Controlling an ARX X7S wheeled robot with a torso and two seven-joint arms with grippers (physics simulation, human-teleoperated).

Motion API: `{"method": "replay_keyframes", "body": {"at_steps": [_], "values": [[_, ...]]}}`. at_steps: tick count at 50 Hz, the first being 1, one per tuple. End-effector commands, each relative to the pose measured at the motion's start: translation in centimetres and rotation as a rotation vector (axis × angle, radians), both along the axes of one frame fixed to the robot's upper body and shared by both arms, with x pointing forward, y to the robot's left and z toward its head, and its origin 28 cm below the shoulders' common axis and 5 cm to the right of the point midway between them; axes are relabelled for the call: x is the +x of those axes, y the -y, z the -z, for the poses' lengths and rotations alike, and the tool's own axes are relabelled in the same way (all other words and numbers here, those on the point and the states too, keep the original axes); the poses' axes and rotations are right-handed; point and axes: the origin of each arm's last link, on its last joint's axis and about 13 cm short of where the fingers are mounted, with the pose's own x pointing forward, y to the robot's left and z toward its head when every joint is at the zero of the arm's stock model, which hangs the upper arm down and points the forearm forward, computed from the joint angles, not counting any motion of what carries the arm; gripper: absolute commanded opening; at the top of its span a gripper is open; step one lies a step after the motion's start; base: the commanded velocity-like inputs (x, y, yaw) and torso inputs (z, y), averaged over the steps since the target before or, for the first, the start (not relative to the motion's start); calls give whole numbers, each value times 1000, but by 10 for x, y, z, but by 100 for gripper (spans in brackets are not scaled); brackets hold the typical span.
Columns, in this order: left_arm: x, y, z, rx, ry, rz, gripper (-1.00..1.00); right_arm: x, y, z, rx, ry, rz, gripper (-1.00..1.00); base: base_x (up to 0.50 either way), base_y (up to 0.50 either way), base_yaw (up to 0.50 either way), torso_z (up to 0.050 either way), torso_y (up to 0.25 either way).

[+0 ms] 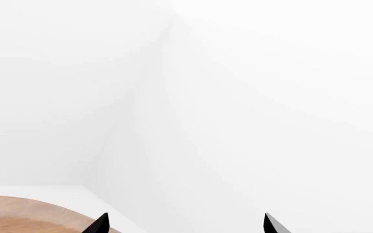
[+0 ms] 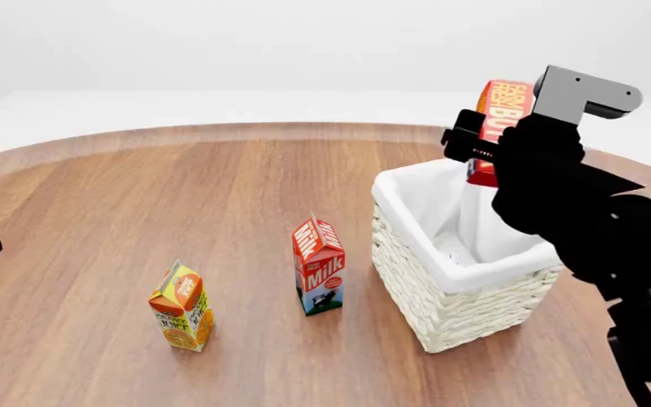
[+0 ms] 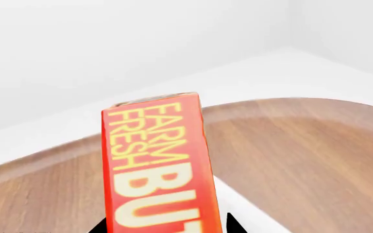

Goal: Pick up the cream cheese box and the butter, and put them in the basket.

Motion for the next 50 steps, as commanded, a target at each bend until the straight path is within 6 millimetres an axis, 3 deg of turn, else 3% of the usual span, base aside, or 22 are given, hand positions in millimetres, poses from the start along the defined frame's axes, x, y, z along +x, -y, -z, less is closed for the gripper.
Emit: {"method": "replay_keyframes", "body": {"at_steps": [1, 26, 50], "values": [[1, 0, 0, 2, -1, 1, 100, 6, 3, 4, -22, 28, 13, -100, 0, 0, 0, 0, 0], [0, 1, 1, 6, -3, 2, 100, 12, 1, 25, -7, -22, -8, -100, 0, 0, 0, 0, 2], [1, 0, 1, 3, -2, 0, 100, 15, 0, 35, -7, -62, -24, -100, 0, 0, 0, 0, 1]]}}
